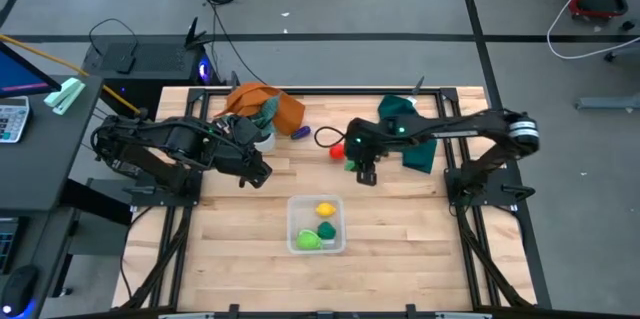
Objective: Pick and placing Produce into tupperware
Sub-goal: Put the pear into the transparent bin
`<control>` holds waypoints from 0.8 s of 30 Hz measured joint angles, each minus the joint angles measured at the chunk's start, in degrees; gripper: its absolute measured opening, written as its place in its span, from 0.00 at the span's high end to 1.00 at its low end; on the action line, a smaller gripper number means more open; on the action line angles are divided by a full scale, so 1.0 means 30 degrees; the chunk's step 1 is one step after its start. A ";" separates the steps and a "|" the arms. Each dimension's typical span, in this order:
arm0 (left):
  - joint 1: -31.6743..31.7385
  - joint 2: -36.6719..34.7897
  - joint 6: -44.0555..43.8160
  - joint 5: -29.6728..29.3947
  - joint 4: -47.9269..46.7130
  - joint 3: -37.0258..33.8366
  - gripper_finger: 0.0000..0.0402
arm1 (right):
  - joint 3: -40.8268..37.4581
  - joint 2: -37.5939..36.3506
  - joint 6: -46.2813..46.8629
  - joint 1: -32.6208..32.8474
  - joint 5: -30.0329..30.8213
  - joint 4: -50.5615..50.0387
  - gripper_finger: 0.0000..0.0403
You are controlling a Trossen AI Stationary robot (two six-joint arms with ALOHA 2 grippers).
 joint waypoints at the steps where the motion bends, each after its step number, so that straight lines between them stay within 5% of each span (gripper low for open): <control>1: 0.0000 0.0000 -0.0002 0.0000 0.0000 0.0000 0.70 | 0.0000 -0.0396 0.0279 0.0323 -0.0220 -0.0020 0.56; 8: 0.0000 0.0000 0.0016 0.0006 0.0000 0.0000 0.70 | 0.0007 -0.2098 0.2313 0.3157 -0.1272 -0.0180 0.56; 15: 0.0000 0.0000 0.0061 0.0007 0.0000 0.0000 0.69 | 0.0007 -0.1260 0.4112 0.6044 -0.1353 0.2570 0.56; 24: 0.0000 0.0000 0.0018 0.0024 0.0002 0.0000 0.70 | 0.0167 0.0977 0.5115 0.6430 -0.1709 0.6530 0.56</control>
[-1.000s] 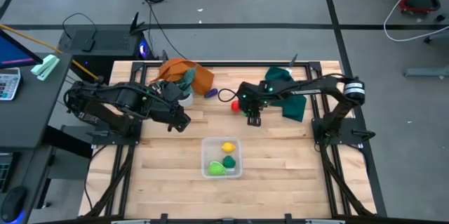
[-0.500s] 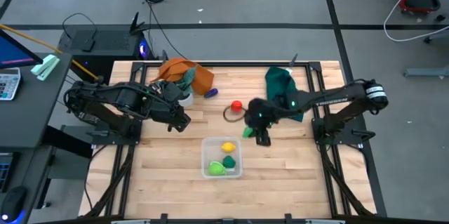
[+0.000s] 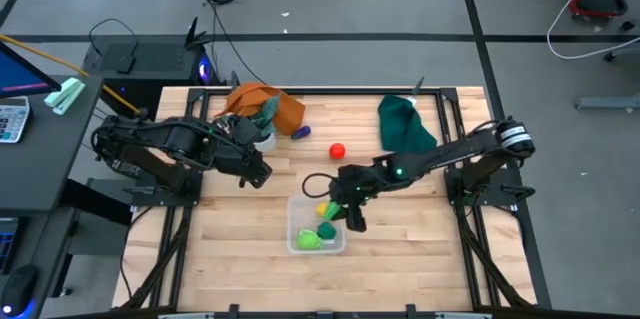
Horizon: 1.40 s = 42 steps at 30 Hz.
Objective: Pick and placing Produce into tupperware
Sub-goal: Put the pear into the transparent bin
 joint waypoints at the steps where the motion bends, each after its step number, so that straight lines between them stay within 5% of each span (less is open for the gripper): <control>1: 0.0000 0.0000 -0.0004 0.0046 -0.0002 0.0000 0.70 | 0.0203 0.0232 -0.0013 -0.0013 -0.0035 0.0186 0.56; 13: 0.0000 0.0000 0.0066 0.0503 -0.0134 0.0000 0.71 | 0.5428 0.4117 -0.2475 -0.0367 -0.0073 -0.1871 0.56; 42: -0.1157 -0.0440 0.0360 0.0714 -0.0622 0.0007 0.72 | 0.6857 0.8242 -0.2601 -0.0802 -0.0117 -0.1712 0.56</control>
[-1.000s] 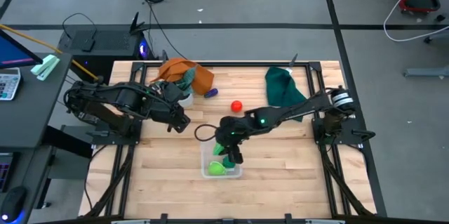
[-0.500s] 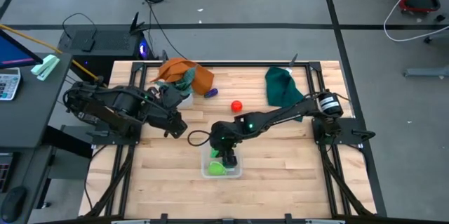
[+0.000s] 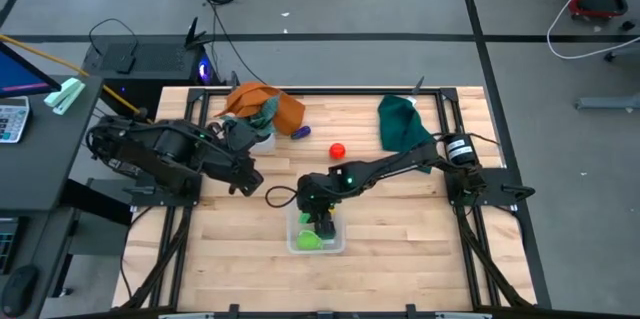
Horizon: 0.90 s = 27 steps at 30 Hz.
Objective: Pick and placing Produce into tupperware
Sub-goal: Put the pear into the transparent bin
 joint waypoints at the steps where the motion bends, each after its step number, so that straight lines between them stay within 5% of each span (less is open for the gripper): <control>1: 0.0002 -0.0069 -0.0010 -0.0002 -0.0024 0.0000 0.72 | 0.0000 0.0094 0.0007 -0.0073 -0.0007 -0.0145 0.56; 15: -0.0001 -0.0651 -0.0068 -0.0214 -0.0006 0.0015 0.73 | 0.0000 0.0167 -0.0615 -0.0153 -0.0558 0.0112 0.56; 27: -0.0001 -0.0660 -0.0017 -0.0214 -0.0006 0.0007 0.73 | -0.0007 0.0160 -0.9156 -0.0029 -0.0472 -0.0728 0.56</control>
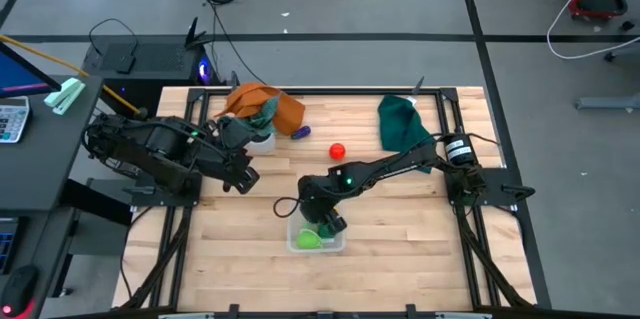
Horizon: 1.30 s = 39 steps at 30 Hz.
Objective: Pick and placing Produce into tupperware
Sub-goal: Put the pear into the transparent bin, then put the tomatoes into the transparent bin
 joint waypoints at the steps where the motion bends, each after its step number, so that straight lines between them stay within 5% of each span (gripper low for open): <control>1: 0.0000 0.0000 0.0000 0.0000 0.0000 0.0000 0.73 | 0.0000 0.0000 -0.0631 0.0008 0.0077 0.0000 0.56; 14: 0.0000 0.0007 -0.0014 -0.0102 0.0000 -0.0007 0.73 | 0.0000 -0.0007 -0.4852 0.0015 0.0596 0.0029 0.55; 39: 0.0000 0.0015 -0.0080 -0.0219 0.0000 -0.0015 0.73 | -0.0013 -0.0075 -0.4983 0.0518 0.1728 -0.0047 0.43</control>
